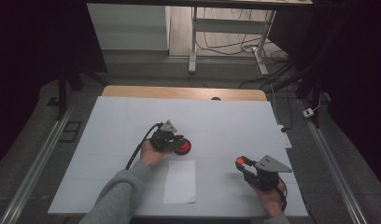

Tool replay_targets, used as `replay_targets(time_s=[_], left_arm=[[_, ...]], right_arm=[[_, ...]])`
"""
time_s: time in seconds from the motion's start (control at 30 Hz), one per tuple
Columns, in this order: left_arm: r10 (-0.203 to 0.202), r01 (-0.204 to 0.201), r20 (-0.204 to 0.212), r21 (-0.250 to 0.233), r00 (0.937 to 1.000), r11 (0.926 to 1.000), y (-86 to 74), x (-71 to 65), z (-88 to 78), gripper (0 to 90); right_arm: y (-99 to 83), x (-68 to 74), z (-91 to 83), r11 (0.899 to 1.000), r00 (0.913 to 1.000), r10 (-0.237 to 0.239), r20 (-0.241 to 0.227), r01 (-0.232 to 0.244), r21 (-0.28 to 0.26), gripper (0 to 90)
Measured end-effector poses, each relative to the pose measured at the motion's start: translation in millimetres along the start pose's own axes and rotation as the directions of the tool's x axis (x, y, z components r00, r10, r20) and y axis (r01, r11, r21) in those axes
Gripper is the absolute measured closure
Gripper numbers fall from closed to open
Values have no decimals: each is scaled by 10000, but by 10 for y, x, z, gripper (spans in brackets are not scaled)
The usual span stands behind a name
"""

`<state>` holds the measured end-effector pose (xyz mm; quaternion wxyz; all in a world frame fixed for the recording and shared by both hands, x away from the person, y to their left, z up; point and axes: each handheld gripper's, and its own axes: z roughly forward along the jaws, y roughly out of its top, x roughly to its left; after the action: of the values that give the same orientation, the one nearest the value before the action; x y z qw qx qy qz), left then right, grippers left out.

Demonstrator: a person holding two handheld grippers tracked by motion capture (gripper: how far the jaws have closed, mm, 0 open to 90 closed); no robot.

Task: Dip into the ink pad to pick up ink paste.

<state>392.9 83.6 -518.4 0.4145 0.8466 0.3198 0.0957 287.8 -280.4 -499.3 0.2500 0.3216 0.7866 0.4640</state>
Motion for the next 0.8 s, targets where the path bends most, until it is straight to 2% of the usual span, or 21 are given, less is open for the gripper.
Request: replay_targets(time_s=[0.13,0.27,0.57,0.8], left_arm=[[-39,39,-21,-60,10000,10000,-17,-1,-3,728],[410,-406,-342,114,9986,9991,-9,-63,2,729],[504,-493,-569,195,9971,9986,-2,-97,15,732],[359,-350,-449,223,9983,9991,-1,-76,14,732]], right_arm=[[-2,-9,-7,10000,10000,33,23,-33,-18,644],[1,-8,-8,10000,10000,18,31,-18,-15,644],[3,-6,-13,10000,10000,3,36,-3,-29,644],[3,-5,-19,10000,10000,17,41,-16,-45,644]])
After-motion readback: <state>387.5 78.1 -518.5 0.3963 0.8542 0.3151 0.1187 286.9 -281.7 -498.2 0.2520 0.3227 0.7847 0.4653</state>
